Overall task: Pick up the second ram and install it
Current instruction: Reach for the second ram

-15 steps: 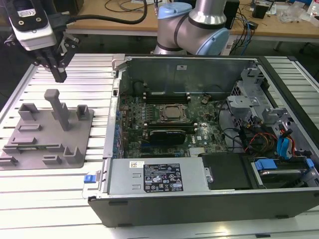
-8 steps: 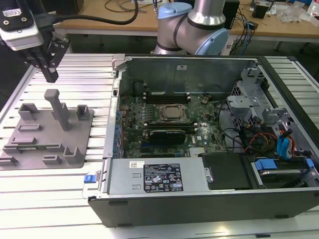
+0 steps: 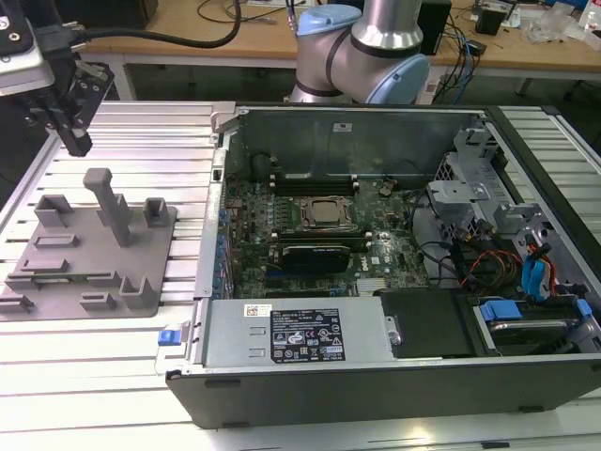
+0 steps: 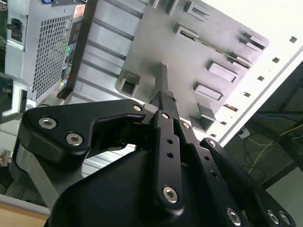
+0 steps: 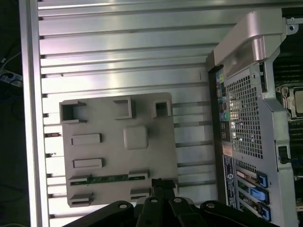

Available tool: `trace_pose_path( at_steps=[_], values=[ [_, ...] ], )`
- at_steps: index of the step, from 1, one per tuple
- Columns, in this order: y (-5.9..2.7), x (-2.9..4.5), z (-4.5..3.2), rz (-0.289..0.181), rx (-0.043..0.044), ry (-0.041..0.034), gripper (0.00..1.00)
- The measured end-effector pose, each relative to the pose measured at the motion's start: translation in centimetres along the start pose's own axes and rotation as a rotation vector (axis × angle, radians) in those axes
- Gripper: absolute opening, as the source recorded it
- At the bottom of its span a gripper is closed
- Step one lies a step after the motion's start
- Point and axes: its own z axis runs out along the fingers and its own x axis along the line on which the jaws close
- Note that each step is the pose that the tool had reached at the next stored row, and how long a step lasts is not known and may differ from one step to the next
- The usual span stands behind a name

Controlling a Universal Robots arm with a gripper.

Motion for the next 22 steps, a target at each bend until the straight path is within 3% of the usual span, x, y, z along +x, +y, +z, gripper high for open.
trace_pose_path(
  at_steps=[8,14,22],
  values=[
    [-0.18,2.25,0.13,0.000,0.0001,0.0000,0.08],
    [-0.59,4.18,0.96,0.000,0.0001,0.0000,0.08],
    [-1.61,5.78,2.33,0.000,0.0000,-0.0001,0.08]
  ],
)
